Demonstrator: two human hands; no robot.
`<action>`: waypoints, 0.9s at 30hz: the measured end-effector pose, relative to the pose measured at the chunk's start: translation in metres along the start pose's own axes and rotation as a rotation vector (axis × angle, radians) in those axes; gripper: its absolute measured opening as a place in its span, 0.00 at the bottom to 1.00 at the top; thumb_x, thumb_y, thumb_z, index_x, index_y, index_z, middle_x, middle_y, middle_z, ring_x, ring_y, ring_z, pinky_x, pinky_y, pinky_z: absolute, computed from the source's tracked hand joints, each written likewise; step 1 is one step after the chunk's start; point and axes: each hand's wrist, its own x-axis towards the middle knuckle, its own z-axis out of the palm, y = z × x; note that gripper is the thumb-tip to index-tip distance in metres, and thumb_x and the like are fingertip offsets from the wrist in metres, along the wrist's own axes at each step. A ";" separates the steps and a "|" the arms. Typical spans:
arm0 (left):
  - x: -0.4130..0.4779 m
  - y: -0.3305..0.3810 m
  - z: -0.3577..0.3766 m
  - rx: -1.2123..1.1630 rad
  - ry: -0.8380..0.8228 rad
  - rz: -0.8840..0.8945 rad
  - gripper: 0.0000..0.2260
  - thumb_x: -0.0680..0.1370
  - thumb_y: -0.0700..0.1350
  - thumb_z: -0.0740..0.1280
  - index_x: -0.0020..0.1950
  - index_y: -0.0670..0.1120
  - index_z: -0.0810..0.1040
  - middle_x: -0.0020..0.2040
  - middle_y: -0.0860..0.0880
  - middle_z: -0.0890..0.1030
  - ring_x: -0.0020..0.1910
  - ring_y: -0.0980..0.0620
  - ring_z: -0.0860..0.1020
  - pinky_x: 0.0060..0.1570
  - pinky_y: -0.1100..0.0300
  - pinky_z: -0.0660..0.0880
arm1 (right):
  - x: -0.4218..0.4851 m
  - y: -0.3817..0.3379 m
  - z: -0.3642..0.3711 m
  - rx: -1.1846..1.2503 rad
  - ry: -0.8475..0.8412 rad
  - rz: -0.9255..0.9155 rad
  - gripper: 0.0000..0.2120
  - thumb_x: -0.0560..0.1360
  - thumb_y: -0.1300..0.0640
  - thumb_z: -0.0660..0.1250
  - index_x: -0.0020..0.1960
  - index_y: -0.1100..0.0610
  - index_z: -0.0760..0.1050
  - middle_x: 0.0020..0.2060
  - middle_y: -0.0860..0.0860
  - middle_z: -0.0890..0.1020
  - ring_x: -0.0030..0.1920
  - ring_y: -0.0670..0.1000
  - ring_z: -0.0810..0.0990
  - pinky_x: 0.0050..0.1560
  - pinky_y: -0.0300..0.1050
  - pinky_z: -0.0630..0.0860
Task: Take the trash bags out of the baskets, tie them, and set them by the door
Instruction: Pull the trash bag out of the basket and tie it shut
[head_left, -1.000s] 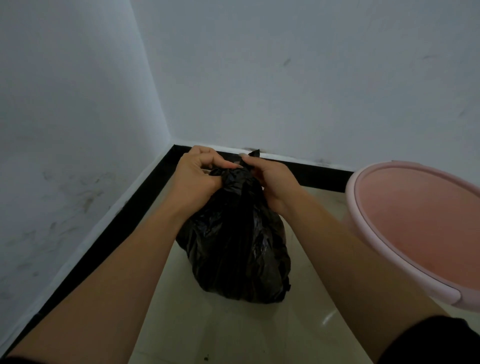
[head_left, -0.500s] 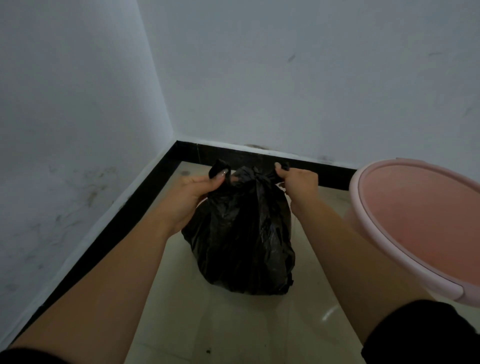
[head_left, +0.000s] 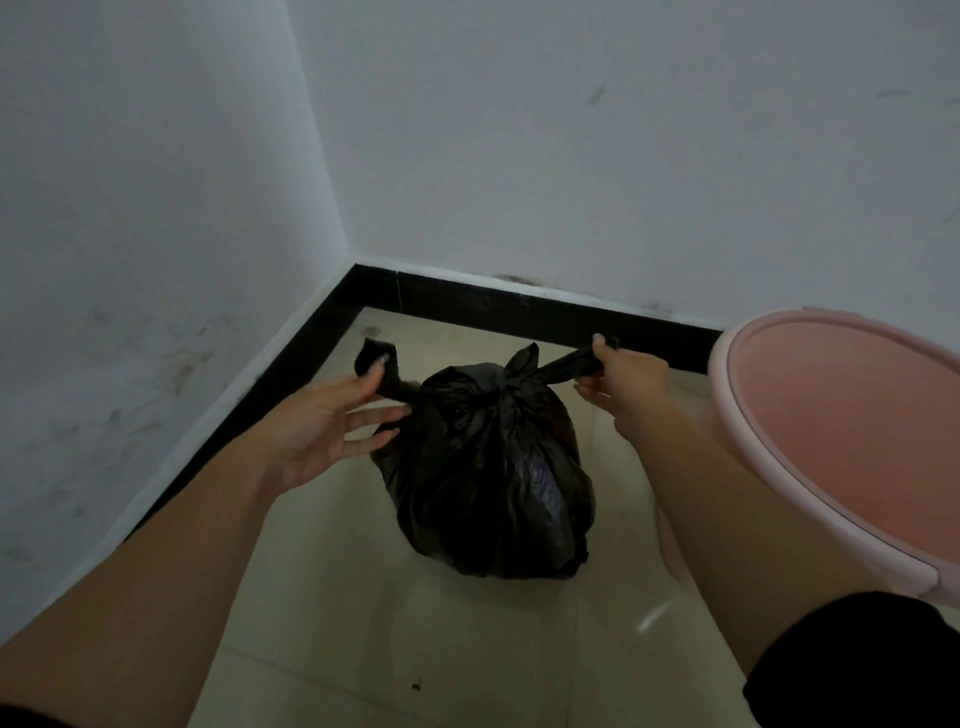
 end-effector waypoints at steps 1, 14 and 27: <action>0.002 0.000 0.003 -0.033 0.037 -0.005 0.25 0.63 0.61 0.74 0.53 0.48 0.83 0.53 0.48 0.82 0.47 0.53 0.83 0.46 0.60 0.80 | 0.000 0.001 -0.001 -0.043 -0.034 0.036 0.13 0.78 0.52 0.66 0.51 0.62 0.74 0.38 0.57 0.79 0.35 0.51 0.79 0.34 0.44 0.80; 0.025 -0.018 0.055 0.031 0.028 0.027 0.11 0.77 0.42 0.67 0.59 0.49 0.80 0.39 0.47 0.81 0.37 0.56 0.80 0.42 0.62 0.80 | -0.005 0.023 0.008 -0.155 -0.370 0.128 0.11 0.72 0.56 0.73 0.51 0.59 0.80 0.32 0.49 0.74 0.29 0.45 0.69 0.26 0.36 0.67; 0.038 -0.012 0.081 0.080 0.151 -0.088 0.17 0.81 0.55 0.59 0.37 0.46 0.73 0.28 0.52 0.69 0.28 0.56 0.66 0.25 0.65 0.61 | -0.004 0.033 0.035 -0.163 0.008 -0.123 0.10 0.81 0.55 0.61 0.48 0.58 0.78 0.43 0.55 0.79 0.47 0.55 0.79 0.48 0.45 0.76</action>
